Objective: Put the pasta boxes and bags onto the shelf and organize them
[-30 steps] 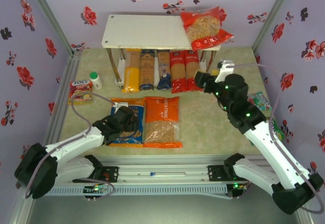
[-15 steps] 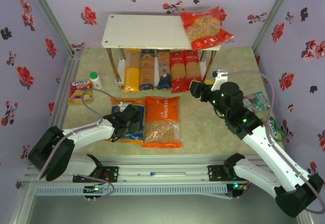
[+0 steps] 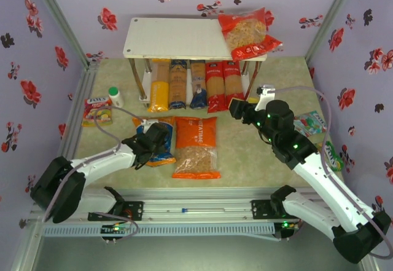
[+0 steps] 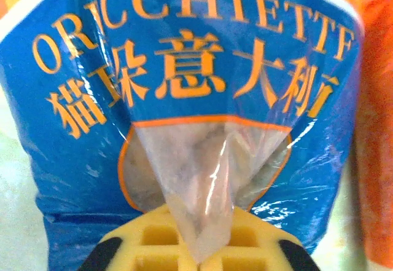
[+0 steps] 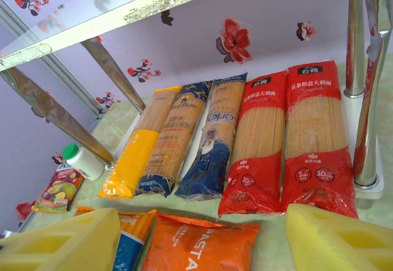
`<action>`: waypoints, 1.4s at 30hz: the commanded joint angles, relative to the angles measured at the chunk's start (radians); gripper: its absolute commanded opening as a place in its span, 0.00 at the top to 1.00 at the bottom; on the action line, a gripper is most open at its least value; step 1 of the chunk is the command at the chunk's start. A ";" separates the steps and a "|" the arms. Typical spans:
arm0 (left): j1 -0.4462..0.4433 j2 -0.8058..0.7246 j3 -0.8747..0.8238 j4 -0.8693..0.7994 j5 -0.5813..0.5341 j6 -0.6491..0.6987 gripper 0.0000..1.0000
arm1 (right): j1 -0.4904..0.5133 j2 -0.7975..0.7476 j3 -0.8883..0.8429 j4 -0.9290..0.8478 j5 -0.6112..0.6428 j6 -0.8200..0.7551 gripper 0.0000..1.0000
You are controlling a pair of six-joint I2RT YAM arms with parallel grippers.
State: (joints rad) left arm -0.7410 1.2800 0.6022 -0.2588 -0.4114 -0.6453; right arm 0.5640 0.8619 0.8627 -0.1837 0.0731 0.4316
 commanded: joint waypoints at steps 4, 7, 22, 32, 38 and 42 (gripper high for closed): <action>0.005 -0.078 -0.095 -0.048 0.077 0.008 1.00 | 0.007 -0.027 -0.021 0.033 0.004 0.031 0.28; 0.005 -0.180 -0.123 -0.029 0.063 0.017 1.00 | 0.006 -0.034 -0.031 0.037 0.012 0.035 0.28; 0.005 -0.467 0.103 -0.147 0.071 0.192 1.00 | 0.008 0.012 -0.064 0.066 0.023 0.062 0.28; 0.002 -0.490 0.421 -0.182 0.126 0.411 1.00 | 0.020 0.088 -0.055 0.088 0.014 0.075 0.29; 0.010 -0.402 0.678 -0.130 0.131 0.584 1.00 | 0.044 0.160 -0.031 0.111 0.009 0.079 0.29; 0.024 -0.287 0.865 -0.101 0.079 0.696 1.00 | 0.071 0.210 0.010 0.102 0.004 0.064 0.29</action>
State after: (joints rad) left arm -0.7296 0.9531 1.3365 -0.5365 -0.2794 -0.0898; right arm 0.6147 1.0515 0.8154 -0.1120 0.0772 0.4915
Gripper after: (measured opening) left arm 0.039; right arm 0.707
